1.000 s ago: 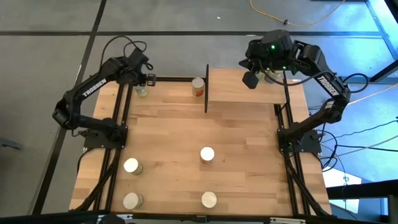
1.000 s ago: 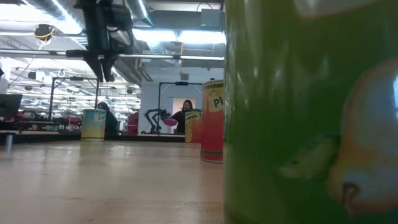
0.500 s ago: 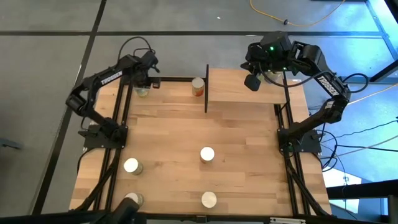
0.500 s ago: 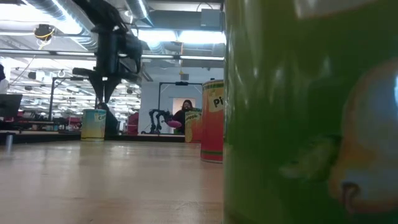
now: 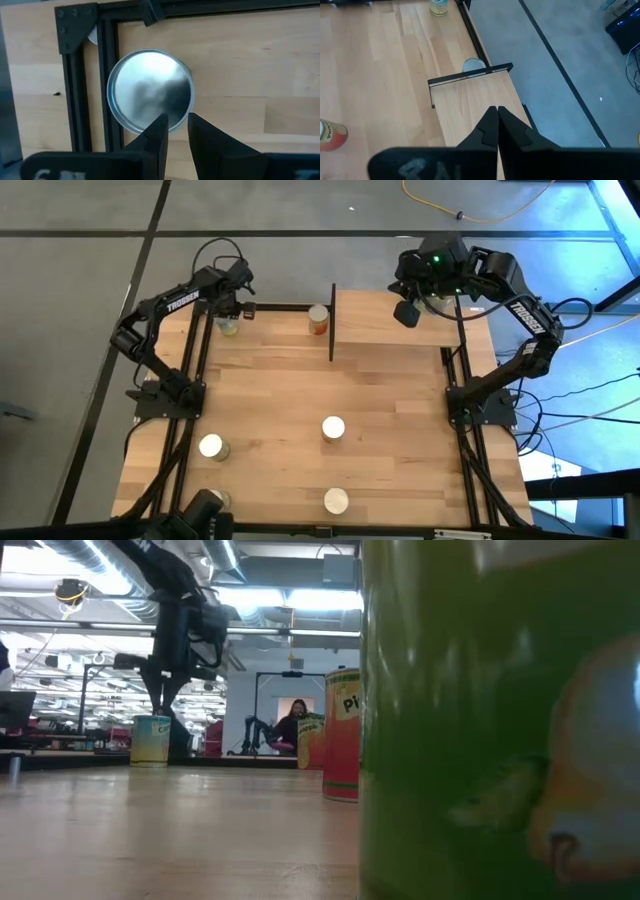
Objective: Pick and place cans onto a shelf
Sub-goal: Put the canned carrots on the shelf
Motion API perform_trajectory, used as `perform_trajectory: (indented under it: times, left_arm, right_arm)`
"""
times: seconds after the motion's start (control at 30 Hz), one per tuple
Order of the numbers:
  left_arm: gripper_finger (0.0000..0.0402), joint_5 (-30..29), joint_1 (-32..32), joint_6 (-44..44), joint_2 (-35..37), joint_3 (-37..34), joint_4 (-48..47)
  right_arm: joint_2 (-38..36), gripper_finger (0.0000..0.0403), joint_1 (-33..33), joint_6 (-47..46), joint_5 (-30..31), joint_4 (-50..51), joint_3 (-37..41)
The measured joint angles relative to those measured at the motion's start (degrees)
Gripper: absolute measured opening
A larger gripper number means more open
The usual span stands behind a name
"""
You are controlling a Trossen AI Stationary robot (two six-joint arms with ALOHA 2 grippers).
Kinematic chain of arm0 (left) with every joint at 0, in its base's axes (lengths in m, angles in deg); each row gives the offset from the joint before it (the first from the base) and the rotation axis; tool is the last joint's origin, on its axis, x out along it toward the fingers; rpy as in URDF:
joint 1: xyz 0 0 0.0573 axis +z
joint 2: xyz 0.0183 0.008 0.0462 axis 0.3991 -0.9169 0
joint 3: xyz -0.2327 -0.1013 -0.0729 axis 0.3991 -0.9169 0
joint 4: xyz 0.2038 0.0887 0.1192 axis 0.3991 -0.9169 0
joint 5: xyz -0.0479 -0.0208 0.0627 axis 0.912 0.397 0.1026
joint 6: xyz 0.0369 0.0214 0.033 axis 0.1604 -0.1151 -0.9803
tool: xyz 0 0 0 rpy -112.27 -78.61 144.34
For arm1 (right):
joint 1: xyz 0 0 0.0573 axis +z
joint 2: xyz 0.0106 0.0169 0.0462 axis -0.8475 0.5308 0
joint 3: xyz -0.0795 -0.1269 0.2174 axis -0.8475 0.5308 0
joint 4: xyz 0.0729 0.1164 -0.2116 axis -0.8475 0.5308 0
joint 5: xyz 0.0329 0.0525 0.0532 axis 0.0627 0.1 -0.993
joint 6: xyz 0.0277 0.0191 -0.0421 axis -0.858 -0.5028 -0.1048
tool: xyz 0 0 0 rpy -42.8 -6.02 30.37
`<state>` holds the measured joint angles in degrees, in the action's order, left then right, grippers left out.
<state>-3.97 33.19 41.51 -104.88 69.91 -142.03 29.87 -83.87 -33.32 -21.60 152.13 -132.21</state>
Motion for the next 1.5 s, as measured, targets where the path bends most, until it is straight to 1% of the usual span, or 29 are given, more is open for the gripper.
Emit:
perform_trajectory:
  times: [0.07,0.37,0.5,0.8,1.0,1.13,1.33,1.43,1.5]
  left_arm:
    - [0.0067,1.3,0.4,0.0,0.0,0.0,0.0]
    - [0.0067,2.3,1.3,-1.5,-0.1,0.0,1.4]
    - [0.0067,4.5,1.5,-1.5,-0.1,0.0,1.6]
    - [0.0067,3.8,1.7,-1.5,-0.1,0.0,2.4]
    - [0.0067,4.2,1.7,-1.6,-3.1,0.0,2.5]
    - [0.0067,2.1,1.6,-2.7,-4.9,0.4,3.1]
    - [0.0066,1.6,1.6,-3.7,-5.3,0.3,3.2]
    - [0.0055,1.7,1.6,-5.1,-5.4,0.2,2.7]
    - [0.0038,1.7,1.7,-6.1,-5.4,0.2,2.2]
  right_arm:
    - [0.0,0.0000,0.0,-0.1,0.0,0.2,0.0]
    - [0.0,0.0000,0.0,-0.1,0.0,0.3,0.0]
    - [0.0,0.0000,0.0,-0.1,0.0,0.4,0.0]
    - [0.0,0.0000,0.0,0.0,0.1,0.4,0.0]
    - [0.0,0.0000,0.0,0.1,0.1,0.3,0.0]
    - [0.0,0.0000,0.0,0.1,0.1,0.3,0.0]
    - [0.0,0.0000,0.0,0.1,0.1,0.3,0.0]
    - [0.0,0.0000,0.0,0.1,0.1,0.4,0.0]
    - [0.0,0.0000,0.0,0.1,0.1,0.3,0.0]
